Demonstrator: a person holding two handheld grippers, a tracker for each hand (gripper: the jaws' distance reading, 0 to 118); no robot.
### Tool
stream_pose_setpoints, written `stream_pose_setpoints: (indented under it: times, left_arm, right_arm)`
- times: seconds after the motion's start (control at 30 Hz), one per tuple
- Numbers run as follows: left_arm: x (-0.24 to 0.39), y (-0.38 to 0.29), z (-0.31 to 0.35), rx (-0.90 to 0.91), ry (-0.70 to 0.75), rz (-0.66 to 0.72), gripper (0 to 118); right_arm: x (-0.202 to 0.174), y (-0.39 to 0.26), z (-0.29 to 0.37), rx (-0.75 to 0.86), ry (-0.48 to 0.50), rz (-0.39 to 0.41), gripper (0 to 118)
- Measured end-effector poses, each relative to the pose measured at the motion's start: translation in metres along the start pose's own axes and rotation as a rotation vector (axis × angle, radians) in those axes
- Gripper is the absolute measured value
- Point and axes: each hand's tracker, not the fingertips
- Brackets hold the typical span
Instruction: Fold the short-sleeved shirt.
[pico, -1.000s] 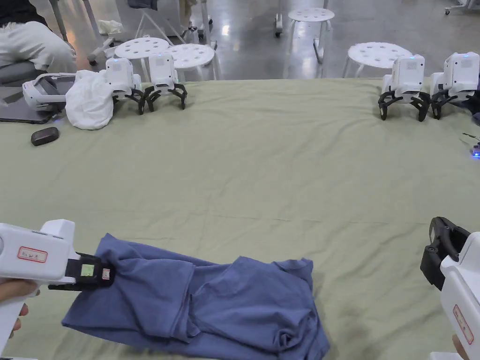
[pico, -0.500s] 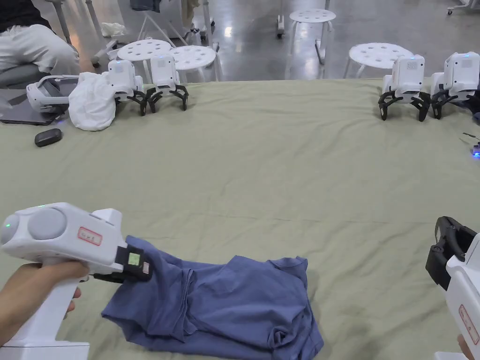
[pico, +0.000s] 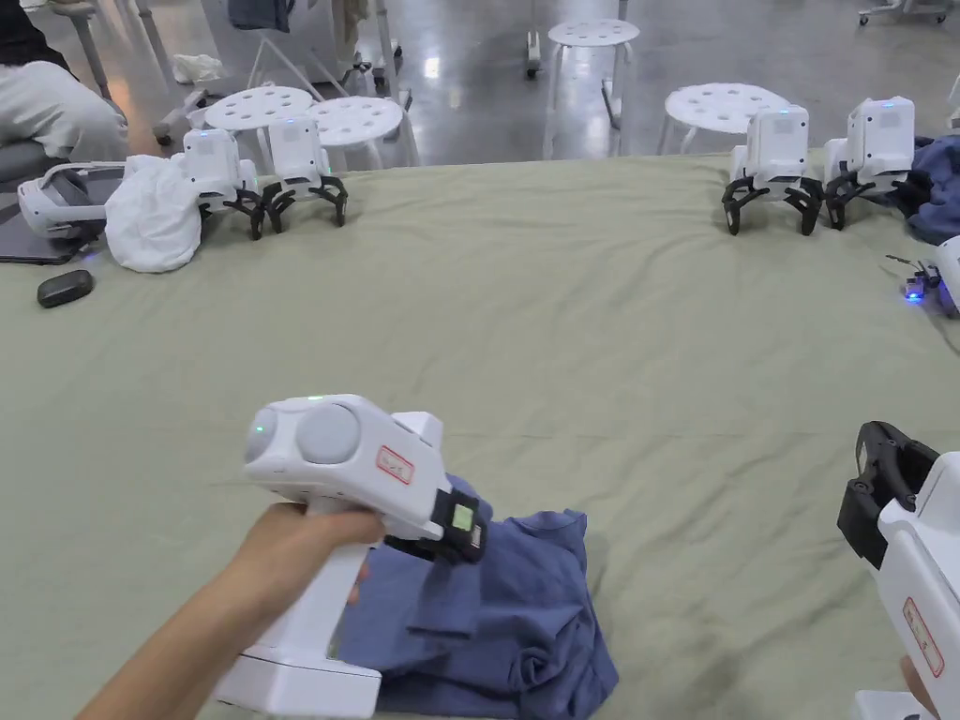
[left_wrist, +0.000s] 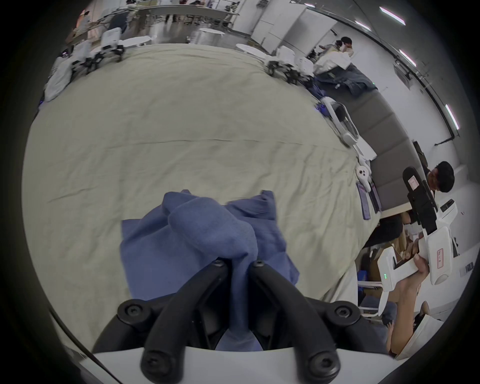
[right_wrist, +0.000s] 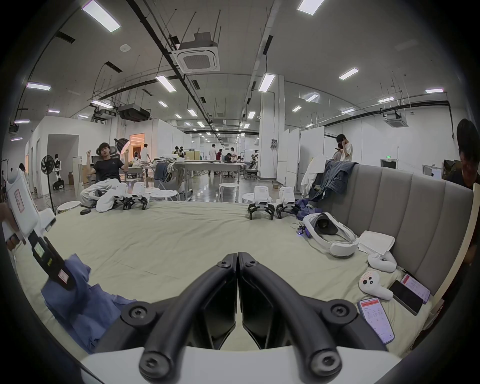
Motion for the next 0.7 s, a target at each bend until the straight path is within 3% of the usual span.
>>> stream_pose_setpoints:
  times: [0.17,0.57,0.63,0.67,0.7]
  left_arm:
    - [0.028,-0.001,-0.044,-0.087,0.077,-0.108,8]
    - [0.047,-0.011,-0.085,-0.104,0.140,-0.125,11]
    - [0.046,-0.012,-0.084,-0.092,0.133,-0.098,24]
    - [0.045,-0.013,-0.084,-0.083,0.110,-0.081,38]
    - [0.044,-0.013,-0.083,-0.076,0.085,-0.075,38]
  right_arm:
    - [0.009,-0.002,0.002,-0.002,-0.018,-0.005,4]
    - [0.014,-0.008,0.002,-0.020,-0.034,-0.003,4]
    - [0.012,-0.008,0.001,-0.023,-0.033,-0.001,4]
    - [0.012,-0.008,0.001,-0.024,-0.029,-0.002,4]
    - [0.011,-0.009,0.001,-0.024,-0.029,-0.002,4]
